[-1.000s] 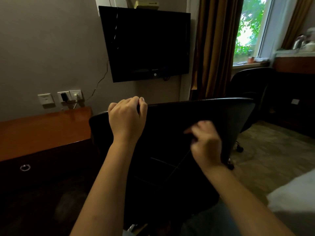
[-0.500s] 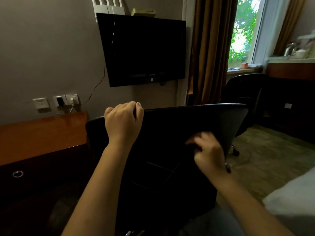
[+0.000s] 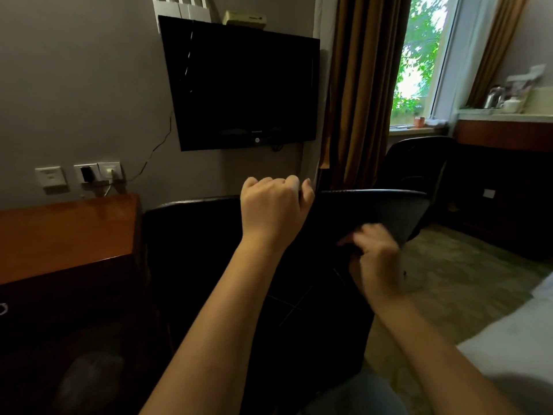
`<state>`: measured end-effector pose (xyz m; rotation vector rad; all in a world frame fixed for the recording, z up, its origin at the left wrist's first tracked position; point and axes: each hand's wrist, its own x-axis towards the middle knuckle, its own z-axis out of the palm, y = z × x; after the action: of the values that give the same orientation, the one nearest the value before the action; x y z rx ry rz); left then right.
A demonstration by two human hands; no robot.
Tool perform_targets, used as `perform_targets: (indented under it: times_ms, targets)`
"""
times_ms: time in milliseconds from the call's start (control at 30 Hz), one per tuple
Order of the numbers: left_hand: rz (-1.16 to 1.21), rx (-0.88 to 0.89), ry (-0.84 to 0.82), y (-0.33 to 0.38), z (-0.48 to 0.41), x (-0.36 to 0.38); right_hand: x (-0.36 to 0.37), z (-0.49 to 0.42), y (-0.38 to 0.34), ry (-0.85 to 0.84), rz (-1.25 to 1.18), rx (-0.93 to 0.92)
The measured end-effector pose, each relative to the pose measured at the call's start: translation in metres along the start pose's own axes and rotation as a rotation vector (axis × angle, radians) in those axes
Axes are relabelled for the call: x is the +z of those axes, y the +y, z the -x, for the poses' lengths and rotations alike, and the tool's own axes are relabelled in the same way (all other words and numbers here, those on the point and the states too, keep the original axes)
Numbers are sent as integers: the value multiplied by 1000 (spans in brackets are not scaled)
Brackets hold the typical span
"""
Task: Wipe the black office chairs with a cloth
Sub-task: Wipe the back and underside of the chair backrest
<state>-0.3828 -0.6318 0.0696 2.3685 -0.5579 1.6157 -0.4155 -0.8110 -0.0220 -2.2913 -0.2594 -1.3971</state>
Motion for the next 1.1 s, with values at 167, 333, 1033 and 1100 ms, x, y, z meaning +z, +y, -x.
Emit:
perform_targets:
  times_ms: [167,333,1033,1100]
  targets:
    - [-25,24,62,-6,4,-5,22,64,29,-394,74,198]
    - [-15,28,90,-14,6,-8,10,51,22,-310,0,148]
    - [70,-22,62,-78,14,-25,25,63,-3,-117,14,-55]
    - [71,-23,72,-80,16,-26,23,67,0,-192,34,-89]
